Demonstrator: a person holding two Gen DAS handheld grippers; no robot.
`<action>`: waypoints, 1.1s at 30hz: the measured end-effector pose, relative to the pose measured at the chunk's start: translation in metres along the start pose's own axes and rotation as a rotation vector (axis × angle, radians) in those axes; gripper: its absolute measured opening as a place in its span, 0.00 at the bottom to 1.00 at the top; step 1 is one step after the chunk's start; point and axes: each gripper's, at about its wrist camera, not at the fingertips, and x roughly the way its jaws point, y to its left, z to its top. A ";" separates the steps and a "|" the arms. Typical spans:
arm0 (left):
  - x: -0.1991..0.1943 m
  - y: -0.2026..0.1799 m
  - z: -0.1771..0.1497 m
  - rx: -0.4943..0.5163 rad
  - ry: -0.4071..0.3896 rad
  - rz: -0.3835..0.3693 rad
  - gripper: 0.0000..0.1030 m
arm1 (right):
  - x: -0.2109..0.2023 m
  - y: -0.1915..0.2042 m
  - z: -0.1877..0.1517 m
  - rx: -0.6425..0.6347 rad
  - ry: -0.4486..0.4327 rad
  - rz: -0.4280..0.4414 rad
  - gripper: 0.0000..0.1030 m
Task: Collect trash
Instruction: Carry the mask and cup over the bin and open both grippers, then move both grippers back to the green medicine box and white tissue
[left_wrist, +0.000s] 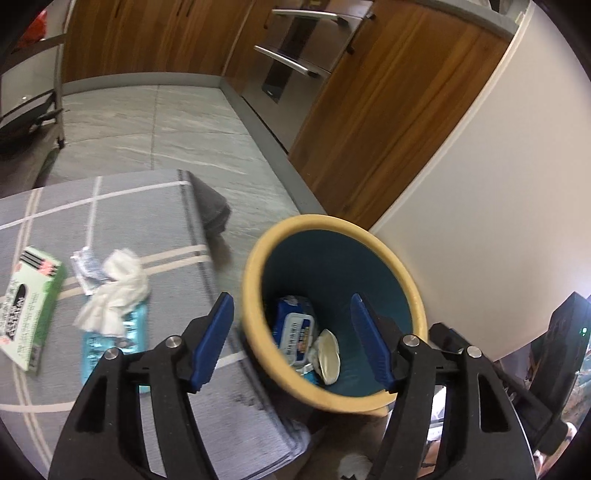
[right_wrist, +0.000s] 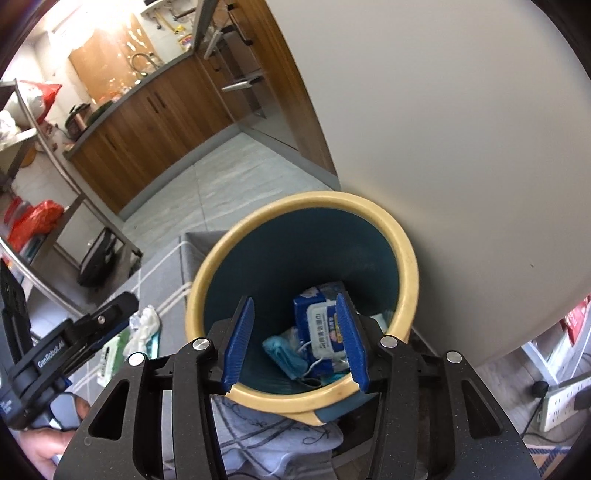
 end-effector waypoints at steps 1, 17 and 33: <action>-0.006 0.006 -0.001 -0.007 -0.009 0.009 0.65 | -0.001 0.001 0.000 -0.004 -0.001 0.004 0.47; -0.088 0.118 -0.032 -0.068 -0.079 0.227 0.76 | -0.008 0.072 -0.021 -0.193 0.011 0.066 0.54; -0.087 0.192 -0.035 -0.045 -0.004 0.368 0.86 | 0.003 0.131 -0.057 -0.340 0.092 0.125 0.54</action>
